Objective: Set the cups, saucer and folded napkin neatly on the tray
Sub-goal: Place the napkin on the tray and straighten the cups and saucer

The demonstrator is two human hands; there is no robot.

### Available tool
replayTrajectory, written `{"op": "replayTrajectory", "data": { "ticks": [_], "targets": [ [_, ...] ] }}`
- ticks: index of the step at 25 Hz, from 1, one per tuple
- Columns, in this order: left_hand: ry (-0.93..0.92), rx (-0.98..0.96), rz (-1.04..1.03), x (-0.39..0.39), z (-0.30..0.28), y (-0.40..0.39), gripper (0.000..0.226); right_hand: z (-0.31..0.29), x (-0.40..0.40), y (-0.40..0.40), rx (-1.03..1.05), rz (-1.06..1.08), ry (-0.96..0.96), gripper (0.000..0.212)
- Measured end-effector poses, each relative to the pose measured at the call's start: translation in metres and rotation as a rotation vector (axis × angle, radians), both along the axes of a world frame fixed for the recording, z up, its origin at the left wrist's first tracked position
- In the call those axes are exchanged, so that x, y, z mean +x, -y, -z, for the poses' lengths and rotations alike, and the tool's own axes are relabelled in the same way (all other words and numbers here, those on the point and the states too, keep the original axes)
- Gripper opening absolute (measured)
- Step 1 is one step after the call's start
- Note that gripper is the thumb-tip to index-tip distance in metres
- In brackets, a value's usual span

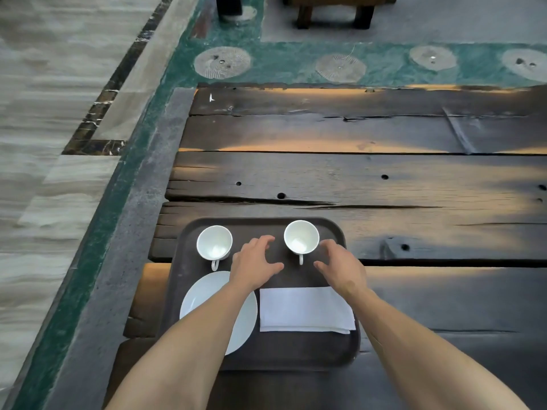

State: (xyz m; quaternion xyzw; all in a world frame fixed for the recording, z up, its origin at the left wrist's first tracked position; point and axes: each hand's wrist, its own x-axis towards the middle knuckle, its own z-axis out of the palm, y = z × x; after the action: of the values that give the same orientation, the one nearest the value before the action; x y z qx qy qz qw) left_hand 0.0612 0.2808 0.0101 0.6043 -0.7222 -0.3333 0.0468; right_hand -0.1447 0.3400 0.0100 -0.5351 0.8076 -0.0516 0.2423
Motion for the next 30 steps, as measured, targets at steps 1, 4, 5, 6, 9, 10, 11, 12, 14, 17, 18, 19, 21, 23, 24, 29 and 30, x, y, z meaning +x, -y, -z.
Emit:
{"op": "replayTrajectory", "data": {
  "ticks": [1, 4, 5, 6, 9, 10, 11, 12, 14, 17, 18, 19, 21, 23, 24, 29, 30],
  "targets": [
    [0.002, 0.009, 0.011, -0.004, 0.001, 0.005, 0.071, 0.001, -0.004, 0.005, 0.012, -0.002, 0.007, 0.051],
    [-0.007, 0.028, 0.043, -0.016, 0.004, 0.018, 0.081, 0.007, -0.014, 0.019, 0.056, -0.02, 0.054, 0.074],
    [-0.01, 0.034, 0.051, -0.021, 0.006, 0.023, 0.084, 0.01, -0.016, 0.025, 0.072, -0.025, 0.083, 0.081],
    [-0.009, 0.039, 0.058, -0.025, 0.008, 0.026, 0.087, 0.013, -0.018, 0.03, 0.085, -0.028, 0.112, 0.085],
    [-0.019, 0.047, 0.077, -0.032, 0.015, 0.033, 0.087, 0.021, -0.019, 0.044, 0.098, -0.044, 0.177, 0.092],
    [-0.029, 0.051, 0.083, -0.034, 0.017, 0.036, 0.085, 0.023, -0.019, 0.048, 0.091, -0.052, 0.204, 0.091],
    [-0.041, 0.057, 0.088, -0.036, 0.019, 0.038, 0.084, 0.026, -0.019, 0.051, 0.081, -0.06, 0.234, 0.088],
    [-0.054, 0.063, 0.089, -0.038, 0.021, 0.04, 0.082, 0.028, -0.019, 0.052, 0.07, -0.066, 0.263, 0.084],
    [-0.073, 0.073, 0.087, -0.042, 0.023, 0.043, 0.078, 0.03, -0.019, 0.054, 0.059, -0.059, 0.318, 0.079],
    [-0.082, 0.082, 0.089, -0.047, 0.025, 0.044, 0.075, 0.034, -0.019, 0.055, 0.054, -0.034, 0.373, 0.078],
    [-0.09, 0.081, 0.084, -0.047, 0.026, 0.043, 0.074, 0.034, -0.019, 0.055, 0.05, -0.031, 0.377, 0.077],
    [-0.097, 0.078, 0.082, -0.047, 0.026, 0.043, 0.074, 0.034, -0.018, 0.054, 0.047, -0.03, 0.375, 0.077],
    [-0.105, 0.071, 0.084, -0.045, 0.026, 0.042, 0.074, 0.033, -0.017, 0.054, 0.044, -0.032, 0.366, 0.077],
    [-0.105, 0.068, 0.084, -0.043, 0.027, 0.042, 0.073, 0.033, -0.015, 0.053, 0.048, -0.034, 0.361, 0.078],
    [-0.103, 0.068, 0.084, -0.042, 0.026, 0.041, 0.073, 0.033, -0.014, 0.052, 0.049, -0.034, 0.358, 0.078],
    [-0.101, 0.077, 0.087, -0.037, 0.026, 0.037, 0.074, 0.031, -0.009, 0.049, 0.054, -0.029, 0.361, 0.077],
    [-0.099, 0.081, 0.084, -0.036, 0.026, 0.036, 0.075, 0.031, -0.008, 0.048, 0.058, -0.026, 0.362, 0.076]
  ]
}}
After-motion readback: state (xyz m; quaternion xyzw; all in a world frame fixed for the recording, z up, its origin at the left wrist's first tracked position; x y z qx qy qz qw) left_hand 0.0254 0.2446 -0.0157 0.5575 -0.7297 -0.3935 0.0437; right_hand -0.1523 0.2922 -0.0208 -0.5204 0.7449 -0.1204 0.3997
